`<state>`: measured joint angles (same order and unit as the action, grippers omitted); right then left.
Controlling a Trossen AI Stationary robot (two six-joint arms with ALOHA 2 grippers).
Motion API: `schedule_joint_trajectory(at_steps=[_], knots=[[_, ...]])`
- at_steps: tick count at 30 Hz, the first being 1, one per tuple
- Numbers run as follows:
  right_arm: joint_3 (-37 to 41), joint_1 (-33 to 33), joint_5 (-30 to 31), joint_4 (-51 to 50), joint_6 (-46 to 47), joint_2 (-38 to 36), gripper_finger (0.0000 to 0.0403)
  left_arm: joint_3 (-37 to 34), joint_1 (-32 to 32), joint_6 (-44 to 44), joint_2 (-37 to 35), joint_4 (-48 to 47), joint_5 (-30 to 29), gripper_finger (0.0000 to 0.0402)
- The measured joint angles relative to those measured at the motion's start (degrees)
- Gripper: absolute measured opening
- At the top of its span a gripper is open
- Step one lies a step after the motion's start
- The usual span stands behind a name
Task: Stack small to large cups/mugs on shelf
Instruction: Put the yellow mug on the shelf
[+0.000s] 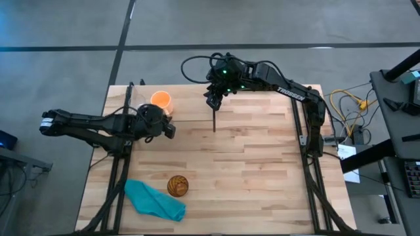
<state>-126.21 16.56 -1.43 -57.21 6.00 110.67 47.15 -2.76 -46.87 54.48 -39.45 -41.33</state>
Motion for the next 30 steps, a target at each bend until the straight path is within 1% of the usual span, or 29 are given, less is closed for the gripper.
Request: schedule_joint_trajectory(at_steps=[7,9,12,19,30], knots=[[0.00,-0.01,-0.02,0.00,0.00,0.01,0.0151,0.27,0.02,-0.35,-1.64,0.23,6.39,0.0061],[0.00,-0.02,-0.02,0.00,0.00,0.02,0.0151,0.27,0.01,-0.28,-2.17,0.26,7.32,0.0061],[0.00,-0.02,-0.02,0.00,0.00,0.02,0.0151,0.27,0.00,0.00,-2.96,-0.07,7.29,0.0061],[0.00,-0.02,-0.02,0.00,0.00,0.02,0.0151,0.20,0.00,2.93,-3.62,-0.14,4.98,0.0061],[0.00,-0.02,-0.02,0.00,0.00,0.02,0.0151,0.18,0.00,7.04,-4.26,-0.21,6.55,0.0061]])
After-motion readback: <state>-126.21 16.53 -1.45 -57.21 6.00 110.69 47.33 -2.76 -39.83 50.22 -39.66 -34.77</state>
